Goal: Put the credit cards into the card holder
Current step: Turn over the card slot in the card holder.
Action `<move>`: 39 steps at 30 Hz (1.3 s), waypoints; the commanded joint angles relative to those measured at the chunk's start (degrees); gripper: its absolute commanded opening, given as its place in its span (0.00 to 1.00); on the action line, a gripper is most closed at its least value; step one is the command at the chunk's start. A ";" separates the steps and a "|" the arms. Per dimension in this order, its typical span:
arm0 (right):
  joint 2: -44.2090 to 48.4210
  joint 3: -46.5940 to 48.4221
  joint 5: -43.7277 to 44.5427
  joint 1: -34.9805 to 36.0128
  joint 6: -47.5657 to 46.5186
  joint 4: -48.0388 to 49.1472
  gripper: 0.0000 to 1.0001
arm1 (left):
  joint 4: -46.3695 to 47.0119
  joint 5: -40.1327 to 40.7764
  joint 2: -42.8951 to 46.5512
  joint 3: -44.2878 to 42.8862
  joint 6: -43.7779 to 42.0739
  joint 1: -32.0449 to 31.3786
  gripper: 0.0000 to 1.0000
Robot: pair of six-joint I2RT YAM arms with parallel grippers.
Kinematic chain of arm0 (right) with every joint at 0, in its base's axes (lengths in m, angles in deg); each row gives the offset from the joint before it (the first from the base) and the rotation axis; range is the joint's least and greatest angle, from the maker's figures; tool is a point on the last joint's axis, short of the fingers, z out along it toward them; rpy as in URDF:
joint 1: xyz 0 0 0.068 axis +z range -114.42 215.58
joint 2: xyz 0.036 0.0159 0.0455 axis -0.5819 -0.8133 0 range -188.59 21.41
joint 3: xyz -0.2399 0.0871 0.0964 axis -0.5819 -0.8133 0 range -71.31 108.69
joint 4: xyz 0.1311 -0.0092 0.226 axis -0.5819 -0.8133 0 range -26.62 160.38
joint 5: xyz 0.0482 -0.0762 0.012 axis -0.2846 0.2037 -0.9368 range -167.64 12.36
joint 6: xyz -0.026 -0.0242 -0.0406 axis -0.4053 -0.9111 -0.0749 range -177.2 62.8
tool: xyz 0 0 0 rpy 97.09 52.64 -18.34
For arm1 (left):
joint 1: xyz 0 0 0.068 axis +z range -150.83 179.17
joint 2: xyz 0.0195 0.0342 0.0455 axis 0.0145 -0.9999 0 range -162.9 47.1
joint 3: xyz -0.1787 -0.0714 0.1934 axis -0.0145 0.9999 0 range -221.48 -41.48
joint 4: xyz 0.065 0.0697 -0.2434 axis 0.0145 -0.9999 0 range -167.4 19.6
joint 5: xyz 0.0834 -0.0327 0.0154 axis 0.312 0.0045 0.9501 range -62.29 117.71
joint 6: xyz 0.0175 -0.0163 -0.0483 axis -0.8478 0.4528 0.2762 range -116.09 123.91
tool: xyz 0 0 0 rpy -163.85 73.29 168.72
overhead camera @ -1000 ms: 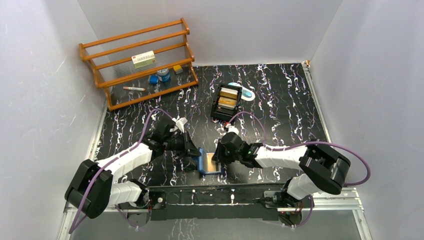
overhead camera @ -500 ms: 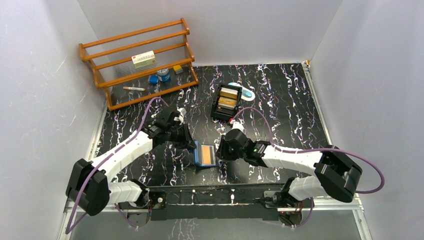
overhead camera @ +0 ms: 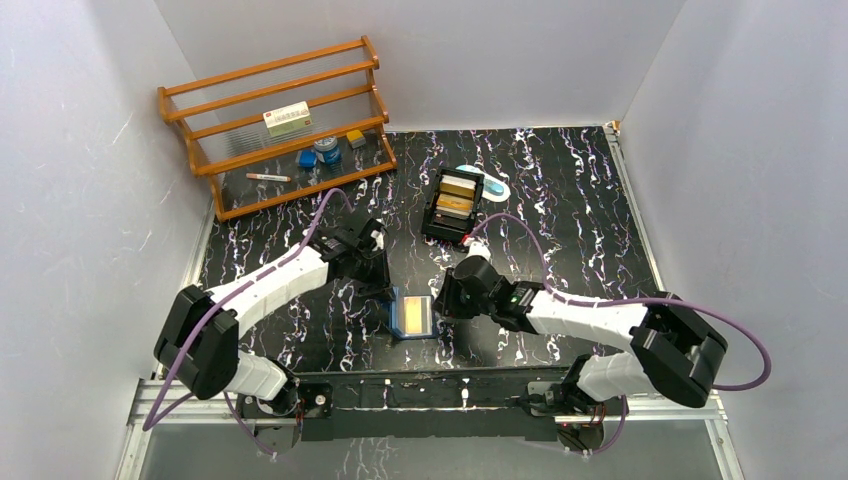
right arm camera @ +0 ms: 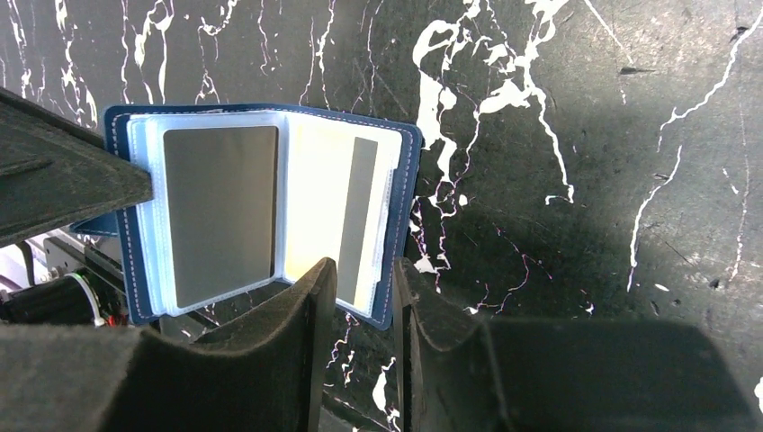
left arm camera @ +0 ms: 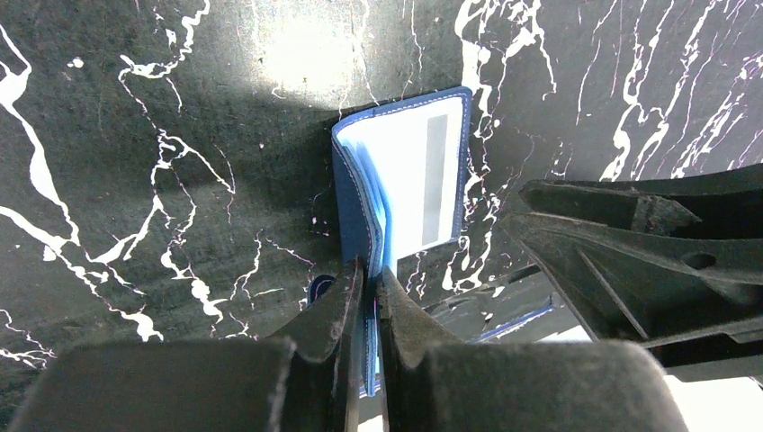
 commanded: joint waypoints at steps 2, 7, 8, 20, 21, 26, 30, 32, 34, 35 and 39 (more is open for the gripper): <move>2.90 -1.02 -0.69 -0.34 0.44 4.29 0.38 | -0.23 -0.61 -0.18 -1.69 0.41 -0.62 0.00; 0.48 -1.08 -5.65 -0.25 3.86 10.55 0.45 | -0.37 -0.12 -1.37 -2.66 1.38 -1.10 0.00; -0.58 -0.66 -6.80 -0.23 4.36 11.85 0.47 | -0.57 -0.12 -1.76 -2.83 1.41 -1.18 0.00; -8.88 6.92 -9.21 1.64 4.35 12.37 0.51 | -0.60 -0.42 -2.15 -2.26 1.77 -1.50 0.00; -8.78 7.02 -8.86 1.69 4.30 11.85 0.51 | -0.62 -0.42 -2.21 -2.11 1.77 -1.50 0.00; -5.11 7.93 -2.88 1.69 2.76 4.45 0.50 | -0.51 -0.11 -1.98 -1.70 1.45 -1.50 0.00; 0.34 8.21 1.75 1.69 0.92 0.57 0.50 | 0.18 -1.64 -1.65 -2.22 1.67 -1.50 0.00; 1.77 8.45 2.63 1.68 0.47 -0.59 0.50 | 0.67 -2.37 -1.52 -2.42 1.85 -1.50 0.00; 2.70 8.62 3.93 1.69 -0.46 -1.62 0.50 | 2.11 -3.19 -1.17 -1.96 1.89 -1.50 0.00; 2.93 8.75 4.55 1.62 -1.39 -2.04 0.51 | 3.29 -3.89 -0.86 -1.38 1.78 -1.50 0.00; 3.47 9.78 5.53 1.43 -5.08 -3.00 0.51 | 7.98 -7.11 0.51 1.19 3.43 -1.50 0.00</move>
